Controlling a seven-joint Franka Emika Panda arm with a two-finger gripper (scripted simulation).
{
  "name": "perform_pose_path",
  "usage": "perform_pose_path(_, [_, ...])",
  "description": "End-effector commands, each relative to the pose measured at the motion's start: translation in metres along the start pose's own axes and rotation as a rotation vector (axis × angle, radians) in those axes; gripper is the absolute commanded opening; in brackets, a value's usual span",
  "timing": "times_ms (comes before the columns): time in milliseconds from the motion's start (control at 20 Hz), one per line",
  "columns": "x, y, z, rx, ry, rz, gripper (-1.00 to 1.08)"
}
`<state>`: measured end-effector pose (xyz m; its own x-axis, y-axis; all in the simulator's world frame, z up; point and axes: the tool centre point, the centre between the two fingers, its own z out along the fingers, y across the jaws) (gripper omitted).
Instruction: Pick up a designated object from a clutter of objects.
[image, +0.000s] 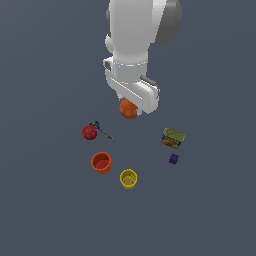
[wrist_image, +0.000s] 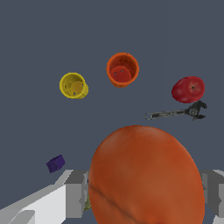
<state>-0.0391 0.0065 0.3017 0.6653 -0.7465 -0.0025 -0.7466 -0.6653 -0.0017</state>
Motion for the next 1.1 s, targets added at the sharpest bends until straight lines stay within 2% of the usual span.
perform_pose_path(0, [0.006,0.010,-0.027,0.001,0.001,0.000,-1.00])
perform_pose_path(550, [0.028,0.045,-0.118,-0.001,0.002,0.001,-1.00])
perform_pose_path(1050, [0.037,0.055,-0.149,-0.002,0.002,0.001,-1.00])
